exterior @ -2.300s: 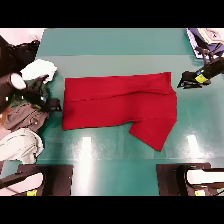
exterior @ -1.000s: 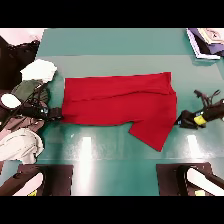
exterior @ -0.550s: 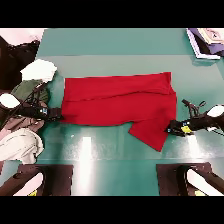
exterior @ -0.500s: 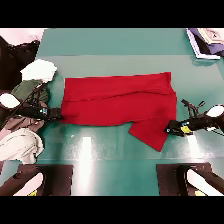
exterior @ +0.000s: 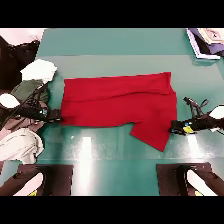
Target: Fold the shirts.
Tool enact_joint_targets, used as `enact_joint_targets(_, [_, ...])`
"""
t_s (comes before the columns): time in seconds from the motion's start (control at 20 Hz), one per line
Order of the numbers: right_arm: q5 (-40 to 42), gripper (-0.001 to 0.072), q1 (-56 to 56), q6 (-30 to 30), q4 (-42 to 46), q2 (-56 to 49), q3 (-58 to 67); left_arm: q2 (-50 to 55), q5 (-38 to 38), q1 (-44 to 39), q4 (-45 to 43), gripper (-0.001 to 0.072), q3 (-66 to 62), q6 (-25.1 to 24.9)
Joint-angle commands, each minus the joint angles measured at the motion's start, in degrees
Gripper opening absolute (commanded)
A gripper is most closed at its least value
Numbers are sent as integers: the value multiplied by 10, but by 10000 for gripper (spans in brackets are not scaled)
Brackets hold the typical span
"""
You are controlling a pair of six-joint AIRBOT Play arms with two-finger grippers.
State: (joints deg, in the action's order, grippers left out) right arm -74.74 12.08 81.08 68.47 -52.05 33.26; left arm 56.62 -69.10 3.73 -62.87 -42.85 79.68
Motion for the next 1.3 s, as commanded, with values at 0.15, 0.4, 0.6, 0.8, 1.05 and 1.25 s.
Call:
enact_joint_targets(0.15, [-194,13,-1,67,76,149,-1,-56,-80,-60,-18,24,3,1])
enact_joint_targets(0.4, [-153,13,-1,76,75,232,17,-78,-62,-83,-76,25,-2,36])
enact_joint_targets(0.6, [-93,13,-1,73,76,186,107,-78,46,-83,-78,25,-5,65])
enact_joint_targets(0.8, [-43,13,-1,47,75,68,197,-77,160,-83,-76,25,-5,75])
enact_joint_targets(1.05, [21,13,-1,40,75,-67,278,-65,293,-83,-52,25,-7,76])
enact_joint_targets(1.25, [70,14,-4,37,75,-152,328,-15,352,-83,-52,25,-18,89])
